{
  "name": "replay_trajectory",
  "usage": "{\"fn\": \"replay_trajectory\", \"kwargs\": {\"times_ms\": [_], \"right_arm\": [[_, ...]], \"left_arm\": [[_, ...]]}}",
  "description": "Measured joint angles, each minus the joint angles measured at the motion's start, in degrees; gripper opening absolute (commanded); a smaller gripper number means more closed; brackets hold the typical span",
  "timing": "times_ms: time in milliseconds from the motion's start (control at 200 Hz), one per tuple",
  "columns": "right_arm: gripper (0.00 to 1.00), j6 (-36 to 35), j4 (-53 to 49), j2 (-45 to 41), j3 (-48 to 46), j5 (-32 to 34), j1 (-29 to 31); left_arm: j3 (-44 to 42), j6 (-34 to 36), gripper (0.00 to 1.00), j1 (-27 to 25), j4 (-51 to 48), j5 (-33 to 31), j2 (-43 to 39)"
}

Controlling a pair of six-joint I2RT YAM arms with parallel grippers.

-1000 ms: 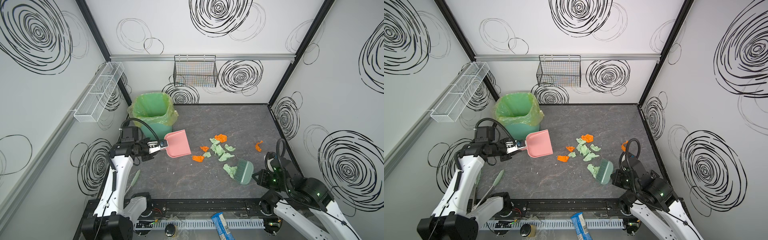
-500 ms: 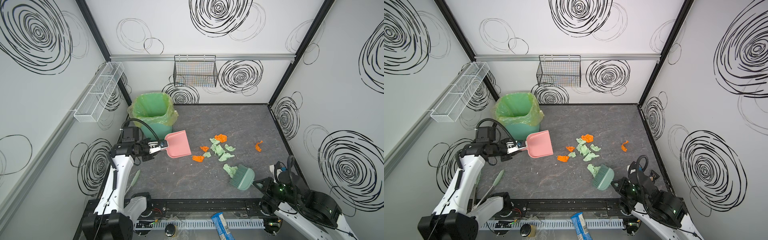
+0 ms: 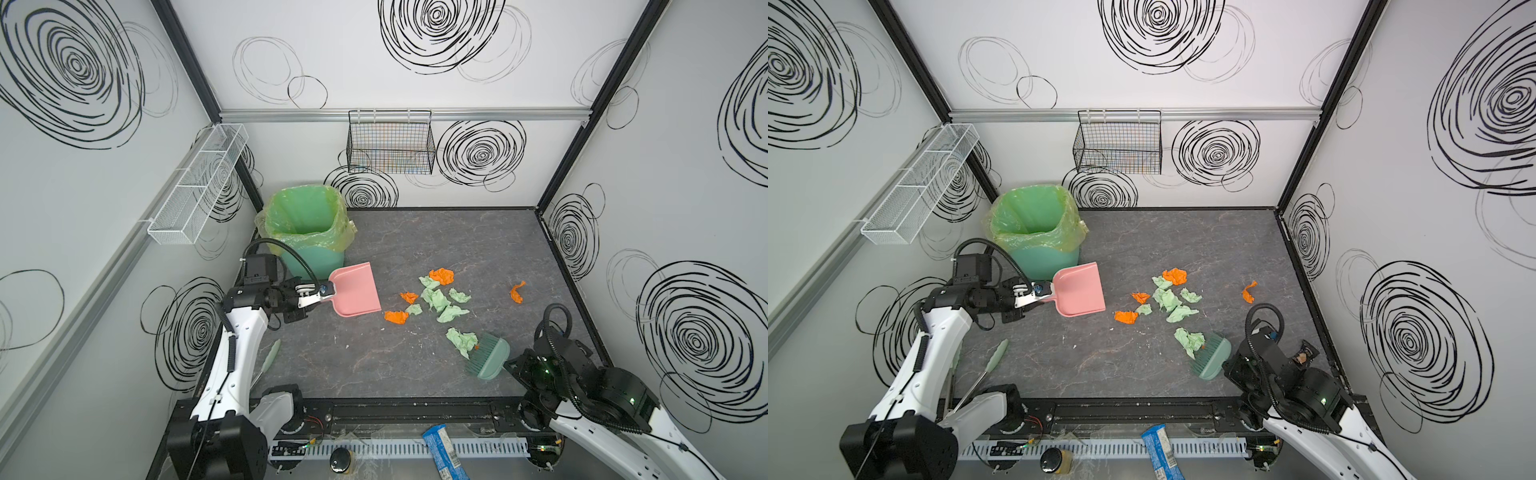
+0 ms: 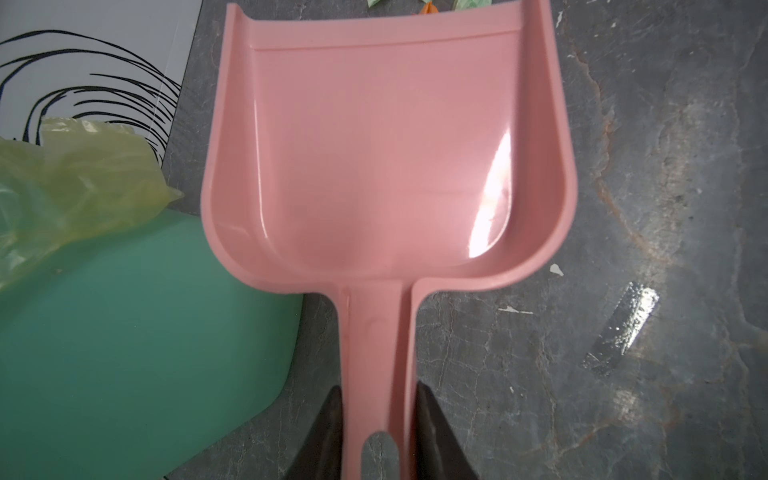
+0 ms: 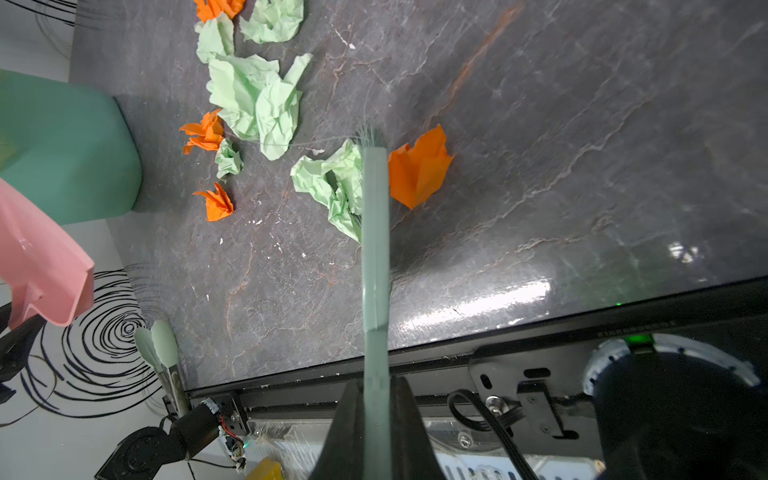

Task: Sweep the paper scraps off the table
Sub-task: 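Push the brush along the table edge nearest the robot with the right gripper, then lift the brush beyond the far side of the scraps with the right gripper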

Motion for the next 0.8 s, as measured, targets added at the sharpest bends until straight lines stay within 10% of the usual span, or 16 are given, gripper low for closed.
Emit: {"fn": "replay_trajectory", "kwargs": {"times_ms": [800], "right_arm": [[0.0,5.1,8.2,1.1,-4.7,0.2,-1.1]], "left_arm": [[-0.9,1.6,0.0,1.5,1.5,1.8,1.5]]}}
